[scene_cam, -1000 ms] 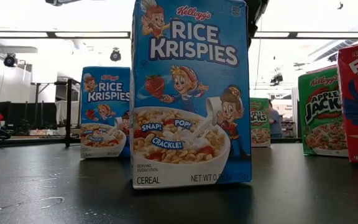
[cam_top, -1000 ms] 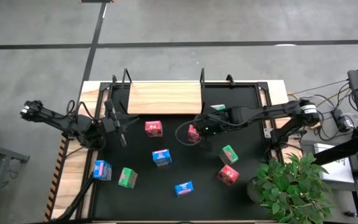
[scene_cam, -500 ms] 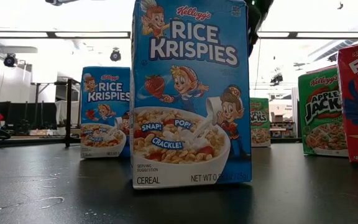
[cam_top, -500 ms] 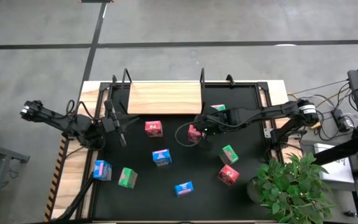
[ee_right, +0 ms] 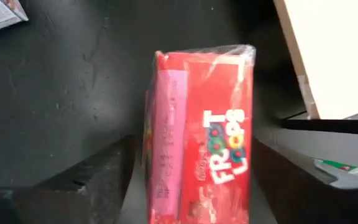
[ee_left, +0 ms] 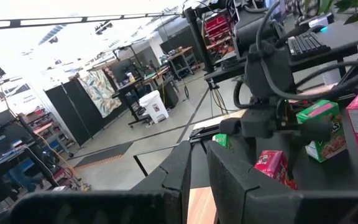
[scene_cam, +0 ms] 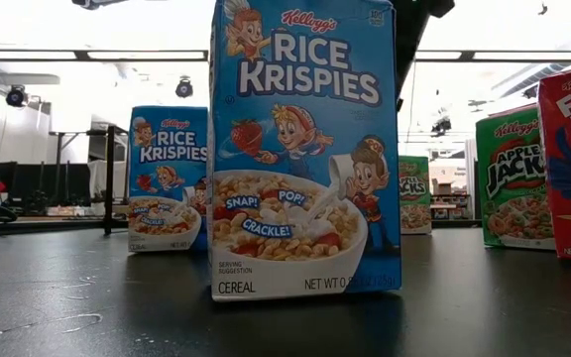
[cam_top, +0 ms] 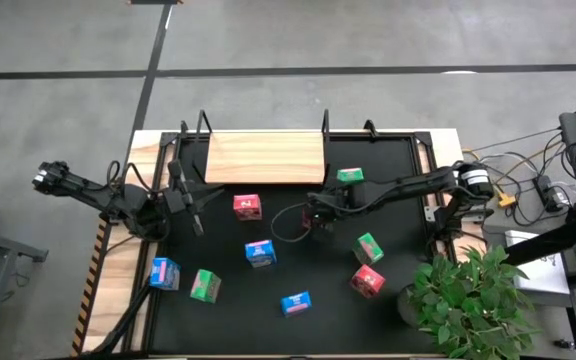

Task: Stack cereal on shelf
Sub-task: Put the top right red cereal box on the shelf

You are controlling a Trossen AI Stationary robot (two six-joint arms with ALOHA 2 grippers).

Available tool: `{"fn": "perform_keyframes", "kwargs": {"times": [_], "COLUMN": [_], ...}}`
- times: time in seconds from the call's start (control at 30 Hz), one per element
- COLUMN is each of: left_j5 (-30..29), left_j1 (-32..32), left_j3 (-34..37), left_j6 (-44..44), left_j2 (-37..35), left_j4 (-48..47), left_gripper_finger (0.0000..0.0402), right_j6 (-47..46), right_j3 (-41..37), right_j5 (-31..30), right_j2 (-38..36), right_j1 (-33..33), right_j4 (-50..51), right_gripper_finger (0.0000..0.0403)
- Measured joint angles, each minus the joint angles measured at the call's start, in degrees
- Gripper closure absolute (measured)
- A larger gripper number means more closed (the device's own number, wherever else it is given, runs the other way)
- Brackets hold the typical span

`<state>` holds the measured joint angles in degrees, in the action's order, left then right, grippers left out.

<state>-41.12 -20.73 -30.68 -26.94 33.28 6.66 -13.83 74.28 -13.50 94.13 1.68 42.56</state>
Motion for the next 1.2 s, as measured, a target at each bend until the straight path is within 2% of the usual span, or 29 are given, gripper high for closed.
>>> {"fn": "perform_keyframes", "kwargs": {"times": [0.27, 0.53, 0.67, 0.9, 1.03, 1.2], "left_j5": [0.02, 0.06, 0.07, 0.07, 0.09, 0.09], "left_j1": [0.0, -0.09, -0.09, -0.09, -0.07, -0.07], "left_j3": [0.0, 0.02, -0.04, -0.07, -0.08, 0.35], "left_j6": [-0.07, 1.53, 2.13, 1.09, 2.03, 3.65], "left_j2": [0.0, 0.28, 0.18, -0.86, -2.43, -4.33], "left_j4": [0.04, 0.11, 0.28, 0.36, 0.37, -0.03], "left_gripper_finger": [0.0365, 0.0365, 0.0365, 0.0365, 0.0365, 0.0365], "right_j6": [-1.22, -0.4, 0.97, 1.35, 2.93, 6.38], "right_j3": [0.12, 0.2, 0.99, 8.56, 11.61, 11.8], "right_j5": [0.22, 0.44, 0.5, 0.15, -0.1, -0.17], "right_j2": [-1.73, -2.62, -2.62, -2.51, -2.28, -2.27], "right_j1": [0.04, 0.04, 0.04, -0.52, -3.2, -7.93], "right_j4": [-0.03, -0.79, -1.6, -0.34, -1.78, -6.9], "right_gripper_finger": [0.0205, 0.0262, 0.0274, 0.0277, 0.0277, 0.0277]}}
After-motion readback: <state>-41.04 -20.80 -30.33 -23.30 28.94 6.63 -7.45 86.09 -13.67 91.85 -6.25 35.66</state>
